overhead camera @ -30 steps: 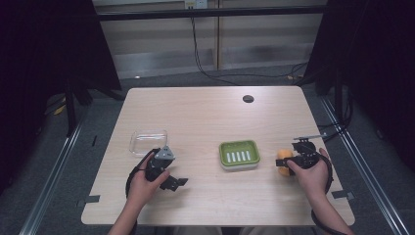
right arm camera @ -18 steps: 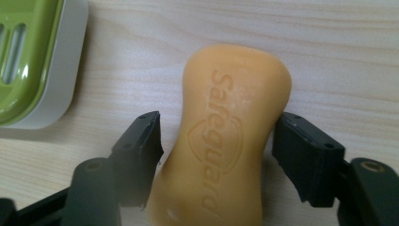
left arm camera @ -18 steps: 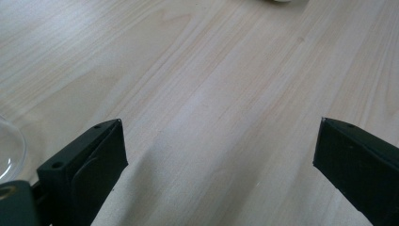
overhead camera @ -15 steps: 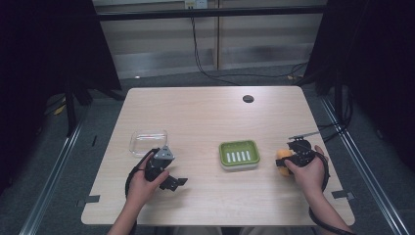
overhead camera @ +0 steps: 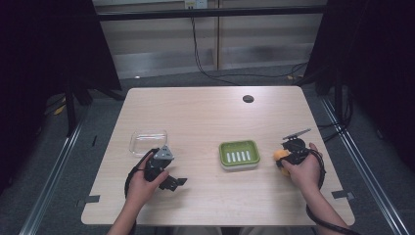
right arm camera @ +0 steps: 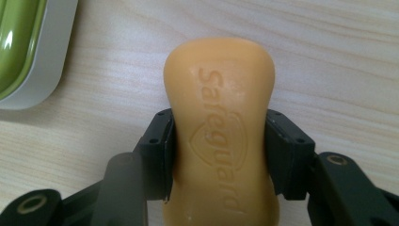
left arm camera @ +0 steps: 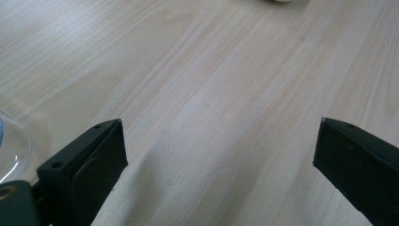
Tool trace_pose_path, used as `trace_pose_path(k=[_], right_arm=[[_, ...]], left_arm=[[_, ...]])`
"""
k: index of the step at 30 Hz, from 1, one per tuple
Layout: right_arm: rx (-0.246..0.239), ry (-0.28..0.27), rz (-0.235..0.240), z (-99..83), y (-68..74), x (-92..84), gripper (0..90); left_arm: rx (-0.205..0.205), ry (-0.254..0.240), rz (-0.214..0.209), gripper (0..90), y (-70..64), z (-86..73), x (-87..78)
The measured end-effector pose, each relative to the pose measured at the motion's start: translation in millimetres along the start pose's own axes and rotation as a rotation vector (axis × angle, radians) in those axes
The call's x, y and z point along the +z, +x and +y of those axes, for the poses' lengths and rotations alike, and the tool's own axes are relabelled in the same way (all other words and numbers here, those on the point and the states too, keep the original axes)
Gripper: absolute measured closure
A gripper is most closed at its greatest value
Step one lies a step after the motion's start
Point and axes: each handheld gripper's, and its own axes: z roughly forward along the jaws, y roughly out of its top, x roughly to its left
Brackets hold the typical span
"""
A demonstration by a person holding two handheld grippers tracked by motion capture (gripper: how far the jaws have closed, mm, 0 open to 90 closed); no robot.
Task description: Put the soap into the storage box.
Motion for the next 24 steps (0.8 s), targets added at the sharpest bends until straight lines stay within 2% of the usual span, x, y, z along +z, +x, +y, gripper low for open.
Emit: trace_pose_path(k=[4,5,7,10,11,12,13,15,18,21,23,24], right_arm=[[-0.034,0.019,0.01,2.4,-0.3,-0.3,49.6],[-0.045,0.018,0.028,2.0,0.0,-0.7,49.6],[-0.084,-0.001,0.068,-1.0,-2.3,-1.4,49.6],[-0.11,-0.012,0.08,-2.2,-3.4,-1.9,49.7],[-0.127,-0.019,0.074,-3.1,-4.7,-3.5,49.7],[-0.127,-0.019,0.074,-3.1,-4.7,-3.5,49.7],[-0.136,-0.045,0.097,-3.5,-5.4,-5.8,49.8],[-0.143,-0.051,0.104,-3.0,-5.8,-9.2,49.8],[-0.155,-0.061,0.1,-2.4,-5.0,-11.5,49.8],[-0.16,-0.064,0.127,-0.5,-6.0,-14.3,49.8],[-0.166,-0.065,0.129,0.6,-5.5,-16.8,49.8],[-0.165,-0.082,0.137,1.0,-6.1,-17.4,49.8]], left_arm=[[0.001,-0.005,0.004,2.9,0.3,0.1,-0.8],[-0.005,-0.008,0.007,2.9,0.0,0.0,-1.0],[-0.012,-0.012,0.01,2.9,-0.5,0.2,-2.2],[-0.008,-0.01,0.02,2.9,-0.3,0.3,-2.5],[0.004,-0.003,0.016,2.9,0.4,0.5,-3.2],[0.004,-0.003,0.016,2.9,0.4,0.5,-3.2],[0.003,-0.004,0.014,2.8,-0.2,0.8,-3.0],[-0.011,-0.013,0.012,2.9,-1.5,1.1,-1.9],[-0.008,-0.012,0.01,2.9,-1.7,1.1,-1.1],[-0.011,-0.017,0.005,2.9,-2.4,1.3,-0.8],[-0.012,-0.017,0.004,2.9,-2.3,1.2,-0.7],[-0.009,-0.013,0.008,2.9,-1.7,0.9,-0.7]])
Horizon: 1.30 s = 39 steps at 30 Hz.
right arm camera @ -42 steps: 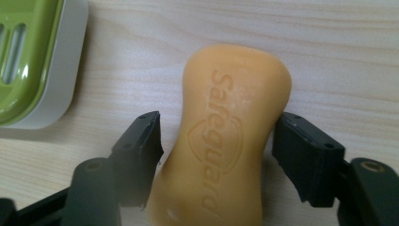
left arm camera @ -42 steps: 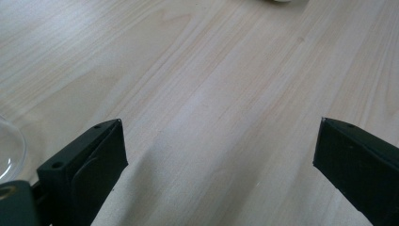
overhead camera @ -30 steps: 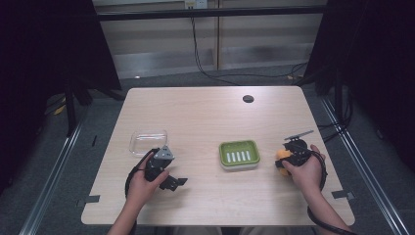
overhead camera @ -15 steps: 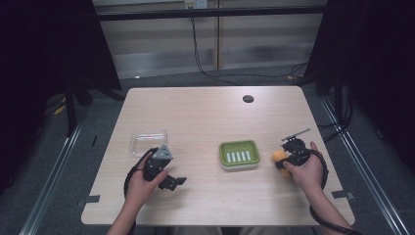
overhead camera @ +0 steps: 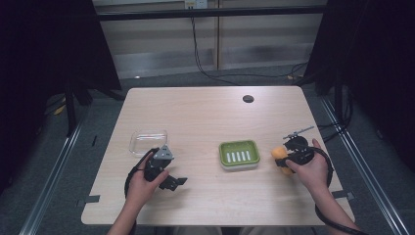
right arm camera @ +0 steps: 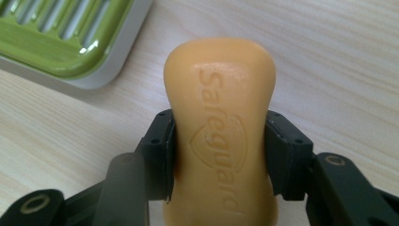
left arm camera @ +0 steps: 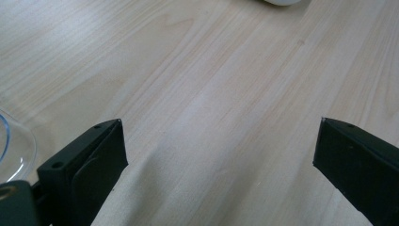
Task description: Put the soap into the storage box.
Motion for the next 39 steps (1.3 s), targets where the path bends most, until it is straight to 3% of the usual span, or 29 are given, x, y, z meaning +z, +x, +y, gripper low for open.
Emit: trace_pose_path(k=[9,18,24,32,39], right_arm=[[-0.031,-0.017,0.036,5.3,0.1,-6.9,49.8],[-0.106,-0.015,0.066,12.4,1.4,-12.0,49.8],[-0.118,-0.009,0.09,16.4,0.3,-14.9,49.8],[-0.14,0.011,0.078,21.0,2.4,-19.5,49.8],[-0.164,0.013,0.105,28.2,2.1,-22.8,49.8]], left_arm=[[0.014,0.016,-0.006,2.9,0.2,0.2,0.2],[0.005,0.012,-0.006,2.9,0.4,-0.3,0.4],[0.004,0.012,-0.007,2.9,0.4,-0.2,0.2],[0.004,0.01,-0.008,2.9,1.0,-0.2,-0.2],[0.0,0.001,-0.007,2.9,1.7,-0.6,-0.1]])
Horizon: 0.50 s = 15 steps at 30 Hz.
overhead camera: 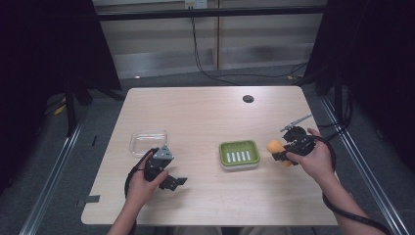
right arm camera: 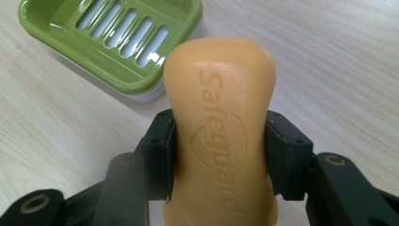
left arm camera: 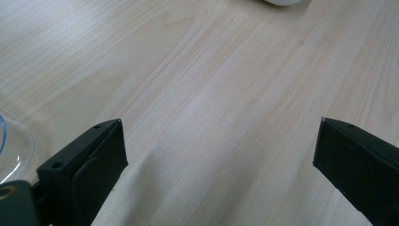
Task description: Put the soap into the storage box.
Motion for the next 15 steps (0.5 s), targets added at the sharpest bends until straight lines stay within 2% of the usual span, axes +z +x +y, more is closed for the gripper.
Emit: trace_pose_path(k=[1,2,6,9,12,15], right_arm=[[-0.017,-0.005,0.005,1.2,-0.6,0.0,49.8],[-0.002,0.001,0.004,2.4,0.8,-0.6,49.8],[-0.034,0.008,0.008,7.7,1.1,-0.8,49.8],[-0.028,0.013,0.008,9.9,2.8,-1.1,49.8],[-0.049,0.017,0.012,13.9,4.8,-1.5,49.8],[-0.05,0.02,0.01,16.5,6.7,-2.1,49.8]], left_arm=[[-0.005,-0.004,0.0,2.9,-0.2,-0.2,0.0],[-0.005,0.005,0.001,2.9,-0.2,-0.2,-0.8],[-0.008,-0.003,-0.001,2.9,-0.1,-0.6,-0.9],[-0.003,0.002,0.0,2.9,0.0,-0.6,-1.0],[0.0,0.012,-0.001,2.9,-0.3,-0.3,-0.7],[-0.004,-0.001,-0.005,2.9,-0.7,-0.3,0.2]])
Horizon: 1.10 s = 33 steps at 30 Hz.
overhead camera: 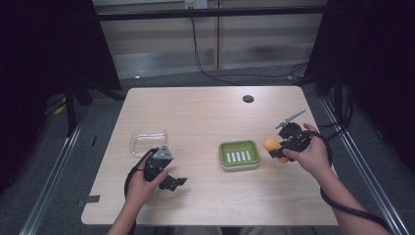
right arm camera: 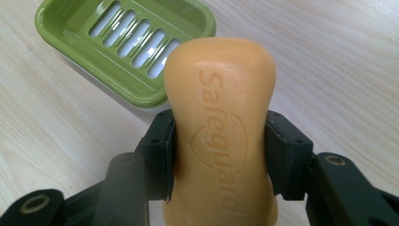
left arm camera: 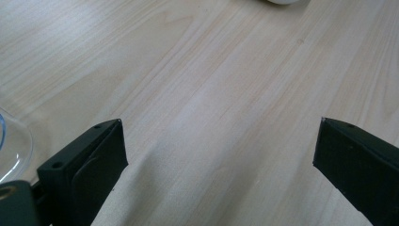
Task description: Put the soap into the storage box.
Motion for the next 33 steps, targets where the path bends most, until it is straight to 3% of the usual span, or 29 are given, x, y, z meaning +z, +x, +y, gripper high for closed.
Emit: trace_pose_path(k=[30,33], right_arm=[[-0.081,0.006,0.019,20.3,11.4,1.5,49.8],[-0.088,0.005,0.027,22.3,13.1,1.9,49.8]], left_arm=[[-0.003,0.003,0.004,2.9,0.3,-0.9,-1.5],[0.019,0.019,0.009,2.9,2.0,-0.8,-2.8]])
